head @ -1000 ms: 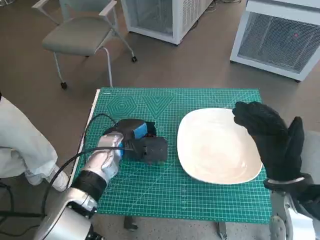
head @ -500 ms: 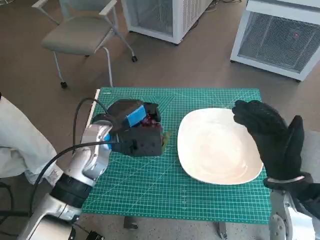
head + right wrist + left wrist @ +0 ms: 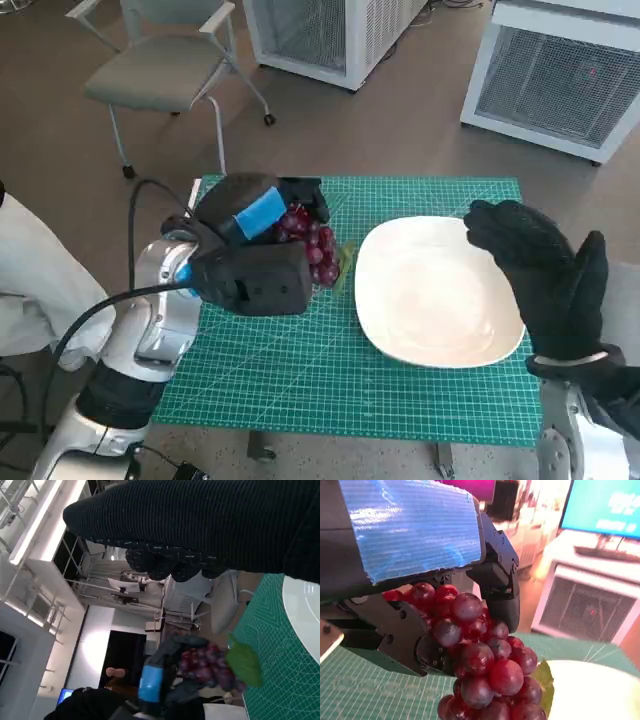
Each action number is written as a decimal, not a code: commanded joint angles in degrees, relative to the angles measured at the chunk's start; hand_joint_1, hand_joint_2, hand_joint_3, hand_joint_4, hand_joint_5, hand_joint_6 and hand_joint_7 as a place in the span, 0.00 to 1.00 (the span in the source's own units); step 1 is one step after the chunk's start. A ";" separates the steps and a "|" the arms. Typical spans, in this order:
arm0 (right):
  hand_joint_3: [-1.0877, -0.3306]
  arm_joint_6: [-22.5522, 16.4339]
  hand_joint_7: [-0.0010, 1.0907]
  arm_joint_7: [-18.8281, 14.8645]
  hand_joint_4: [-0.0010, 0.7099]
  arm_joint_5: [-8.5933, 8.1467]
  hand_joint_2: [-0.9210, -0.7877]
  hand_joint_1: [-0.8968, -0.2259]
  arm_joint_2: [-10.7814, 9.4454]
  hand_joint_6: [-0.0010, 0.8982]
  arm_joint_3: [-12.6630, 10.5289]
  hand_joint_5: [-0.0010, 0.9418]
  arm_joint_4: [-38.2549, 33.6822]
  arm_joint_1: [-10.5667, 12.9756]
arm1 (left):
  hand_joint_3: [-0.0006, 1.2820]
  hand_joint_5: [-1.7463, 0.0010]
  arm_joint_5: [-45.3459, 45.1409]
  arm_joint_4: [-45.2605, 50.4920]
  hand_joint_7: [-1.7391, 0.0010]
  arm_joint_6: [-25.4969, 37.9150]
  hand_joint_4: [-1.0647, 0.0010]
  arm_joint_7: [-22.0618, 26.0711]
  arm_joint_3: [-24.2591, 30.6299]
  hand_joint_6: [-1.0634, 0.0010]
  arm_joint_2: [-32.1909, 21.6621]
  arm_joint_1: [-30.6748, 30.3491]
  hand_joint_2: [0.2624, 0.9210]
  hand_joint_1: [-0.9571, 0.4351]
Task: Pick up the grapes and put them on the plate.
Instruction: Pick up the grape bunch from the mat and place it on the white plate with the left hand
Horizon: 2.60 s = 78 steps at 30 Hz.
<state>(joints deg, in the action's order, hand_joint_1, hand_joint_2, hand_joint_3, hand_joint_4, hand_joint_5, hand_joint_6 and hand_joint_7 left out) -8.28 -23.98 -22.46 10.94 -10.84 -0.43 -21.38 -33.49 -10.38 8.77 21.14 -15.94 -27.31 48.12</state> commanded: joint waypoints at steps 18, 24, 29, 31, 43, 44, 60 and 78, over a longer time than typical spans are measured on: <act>0.63 -0.57 0.92 -0.29 0.58 -0.50 0.00 0.83 -0.23 0.25 -0.20 0.92 -0.65 1.24 | 0.01 0.35 1.09 -4.09 0.51 -6.87 0.24 -0.49 -0.37 0.22 2.16 3.76 0.94 0.69; 0.64 -0.71 0.92 -0.16 0.58 -0.53 0.00 0.83 -0.23 0.25 -0.35 0.92 -0.18 1.72 | 0.01 0.36 0.54 -5.75 0.49 -6.87 0.26 -0.23 -1.57 0.22 5.41 7.95 0.94 0.69; 0.64 -0.59 0.92 0.18 0.58 -0.46 0.00 0.83 -0.19 0.25 -0.50 0.93 0.38 2.08 | 0.01 0.32 0.35 -6.91 0.46 -7.02 0.33 0.02 -2.89 0.25 8.25 11.58 0.97 0.69; 0.63 -0.50 0.92 0.33 0.58 -0.43 0.00 0.83 -0.18 0.25 -0.57 0.93 0.67 2.27 | 0.02 0.31 0.36 -7.98 0.44 -7.49 0.37 -0.07 -3.50 0.25 9.47 13.13 0.99 0.69; 0.63 0.13 0.92 1.32 0.58 -0.53 0.00 0.83 -0.28 0.25 -1.09 0.93 2.31 3.51 | 0.03 0.33 -0.80 -18.79 0.39 -10.93 0.35 -3.75 -6.63 0.32 16.34 21.09 0.99 0.69; 0.63 0.20 0.92 1.47 0.58 -0.51 0.00 0.83 -0.32 0.25 -1.09 0.93 2.49 3.64 | 0.03 0.32 -0.87 -19.50 0.41 -11.20 0.35 -4.10 -6.85 0.32 16.72 21.45 0.98 0.69; 0.63 1.35 0.92 3.67 0.58 0.04 0.00 0.83 -0.28 0.25 -1.34 0.93 5.07 5.26 | 0.04 0.32 -0.02 -33.33 0.38 -16.01 0.39 -7.44 -8.72 0.33 21.95 25.10 1.00 0.69; 0.63 0.79 0.92 4.77 0.59 0.78 0.00 0.83 -0.90 0.25 -0.77 0.91 5.69 6.00 | 0.03 0.91 -1.23 -45.11 0.79 -18.72 0.67 -10.67 -11.00 0.63 25.31 25.22 0.93 0.51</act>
<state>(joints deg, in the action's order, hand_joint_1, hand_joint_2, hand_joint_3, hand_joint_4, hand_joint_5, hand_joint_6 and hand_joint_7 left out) -7.86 -19.77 -22.17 10.32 -11.89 5.25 -16.80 -34.18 -54.45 -9.33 11.56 -26.43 -2.39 71.67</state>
